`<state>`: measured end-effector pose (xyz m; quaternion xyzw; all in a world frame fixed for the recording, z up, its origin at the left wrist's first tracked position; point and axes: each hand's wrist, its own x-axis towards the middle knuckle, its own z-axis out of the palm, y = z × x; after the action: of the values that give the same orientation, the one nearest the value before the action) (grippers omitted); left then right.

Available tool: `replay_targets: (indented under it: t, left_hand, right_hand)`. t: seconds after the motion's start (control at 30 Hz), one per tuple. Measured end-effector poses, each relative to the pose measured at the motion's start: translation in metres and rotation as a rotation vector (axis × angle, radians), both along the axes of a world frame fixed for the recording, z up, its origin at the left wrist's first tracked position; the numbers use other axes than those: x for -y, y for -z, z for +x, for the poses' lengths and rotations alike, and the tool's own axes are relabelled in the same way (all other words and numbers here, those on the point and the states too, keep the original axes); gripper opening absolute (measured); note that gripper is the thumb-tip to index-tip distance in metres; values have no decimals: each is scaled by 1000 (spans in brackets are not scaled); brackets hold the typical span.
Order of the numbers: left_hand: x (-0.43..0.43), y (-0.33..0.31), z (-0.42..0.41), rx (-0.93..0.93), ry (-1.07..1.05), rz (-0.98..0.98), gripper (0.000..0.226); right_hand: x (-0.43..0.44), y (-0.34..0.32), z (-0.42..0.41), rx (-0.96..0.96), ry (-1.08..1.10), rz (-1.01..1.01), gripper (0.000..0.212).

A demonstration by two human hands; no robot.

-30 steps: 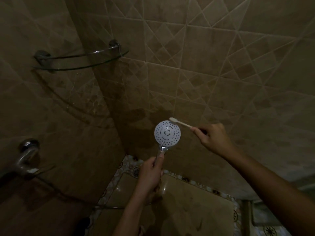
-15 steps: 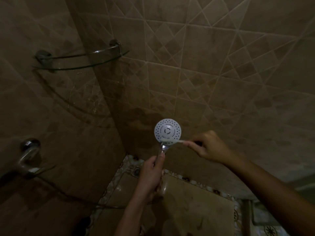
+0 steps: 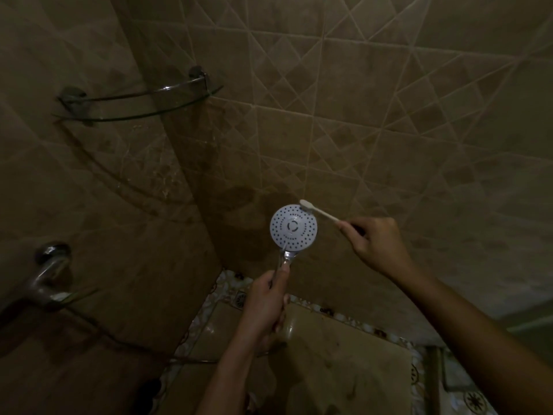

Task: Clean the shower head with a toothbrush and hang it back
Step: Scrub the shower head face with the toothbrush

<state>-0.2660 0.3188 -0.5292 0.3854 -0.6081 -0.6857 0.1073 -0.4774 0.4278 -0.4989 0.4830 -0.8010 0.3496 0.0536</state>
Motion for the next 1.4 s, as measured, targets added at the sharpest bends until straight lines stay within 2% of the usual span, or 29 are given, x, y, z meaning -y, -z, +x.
replay_targets:
  t: [0.13, 0.17, 0.3, 0.37, 0.43, 0.47, 0.6, 0.67, 0.77, 0.8, 0.9, 0.93, 1.07, 1.1, 1.23, 1.3, 1.37, 1.4]
  left_hand:
    - [-2, -2, 2, 7, 10, 35, 34]
    - [-2, -3, 2, 10, 15, 42, 33]
    - [-1, -4, 3, 22, 9, 52, 34]
    - [-2, -4, 4, 14, 11, 69, 34]
    - [-3, -5, 5, 12, 13, 84, 34]
    - [-3, -6, 6, 12, 16, 87, 34]
    - [-3, -7, 6, 16, 18, 124, 34]
    - [-4, -7, 7, 20, 25, 141, 34]
    - [-5, -8, 9, 10, 39, 151, 35]
    - [-5, -9, 9, 5, 39, 154, 35]
    - [-5, -8, 7, 11, 24, 170, 35]
    - [-4, -7, 8, 14, 18, 176, 35]
    - [-3, -6, 9, 12, 23, 197, 35]
    - [-3, -7, 9, 11, 26, 197, 35]
    - [-1, -7, 8, 14, 22, 201, 36]
    - [-1, -7, 8, 4, 22, 213, 36]
    - [-1, -7, 8, 2, 19, 216, 35]
    - [0, -7, 7, 2, 20, 215, 35]
  right_hand:
    - [-9, -5, 8, 85, -344, 219, 19]
    - [-9, -4, 6, 58, -323, 225, 21]
    - [-7, -2, -8, -28, 54, 16, 22]
    - [-12, -5, -4, -5, -83, 28, 25]
    - [-17, -2, 7, 70, -296, 162, 30]
    - [-18, 2, 9, 72, -317, 196, 33]
    - [-14, 4, 1, -40, 30, -9, 21]
    - [-16, 1, 3, -20, -60, -5, 20]
    - [-23, 3, 10, 26, -309, 178, 27]
    - [-23, 6, 8, 2, -274, 170, 27]
    - [-20, 6, 2, -42, 23, -5, 21]
    - [-20, 4, 3, -41, 35, -36, 19]
    - [-27, 2, 19, -17, -298, 92, 26]
    - [-28, 5, 19, -16, -278, 100, 28]
    - [-25, 6, 7, -42, 107, -48, 22]
    - [-28, 5, 8, -27, -5, -38, 24]
    - [-30, 6, 16, 3, -201, 52, 25]
    - [-31, 8, 18, -4, -229, 85, 26]
